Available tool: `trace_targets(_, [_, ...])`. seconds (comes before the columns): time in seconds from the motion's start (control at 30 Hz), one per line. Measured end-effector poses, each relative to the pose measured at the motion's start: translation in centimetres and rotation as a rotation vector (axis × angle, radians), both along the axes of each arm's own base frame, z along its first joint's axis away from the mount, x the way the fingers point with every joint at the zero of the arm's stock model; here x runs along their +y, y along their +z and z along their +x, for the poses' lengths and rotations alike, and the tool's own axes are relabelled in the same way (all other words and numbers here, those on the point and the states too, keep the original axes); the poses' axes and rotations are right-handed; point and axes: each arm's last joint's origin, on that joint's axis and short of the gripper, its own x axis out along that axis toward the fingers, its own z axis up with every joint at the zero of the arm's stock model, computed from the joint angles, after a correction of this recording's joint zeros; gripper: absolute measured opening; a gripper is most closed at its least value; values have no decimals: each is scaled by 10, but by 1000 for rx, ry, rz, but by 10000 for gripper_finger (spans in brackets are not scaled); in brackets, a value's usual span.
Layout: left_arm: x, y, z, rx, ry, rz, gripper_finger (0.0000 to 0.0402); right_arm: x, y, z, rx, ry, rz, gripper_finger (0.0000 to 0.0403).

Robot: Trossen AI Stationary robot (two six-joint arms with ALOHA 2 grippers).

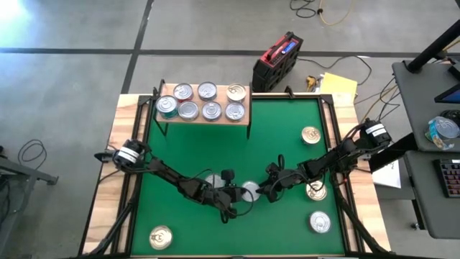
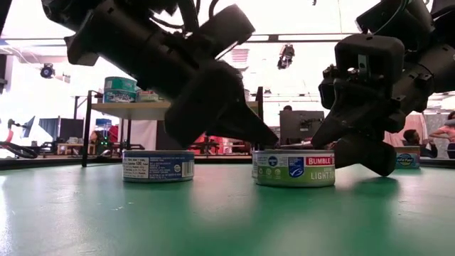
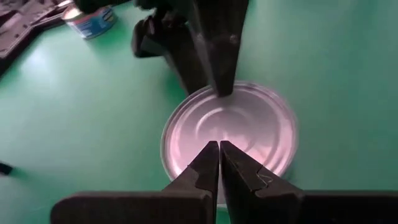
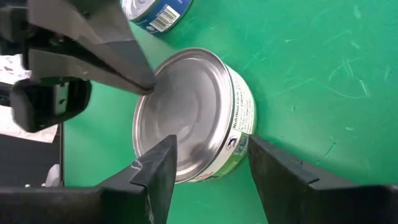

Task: Stack canned seafood by type on shelf
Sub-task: Stack the white tuna can on top of the white tuna can on the shelf

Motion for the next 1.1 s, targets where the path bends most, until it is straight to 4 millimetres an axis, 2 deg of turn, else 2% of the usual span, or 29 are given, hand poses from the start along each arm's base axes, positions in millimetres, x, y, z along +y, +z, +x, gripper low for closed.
trace_targets(0.17, [0,2,0,9,-18,-10,0,-2,0,0,3,-2,-4,215])
trace_targets(0.33, [1,13,-5,50,-56,-28,0,-4,0,1,11,21,11,247])
trace_targets(0.57, [3,11,-7,105,-85,-59,0,-5,-1,1,15,27,13,287])
trace_targets(1.1, [5,4,-8,128,-18,-146,0,-5,-1,0,20,42,22,333])
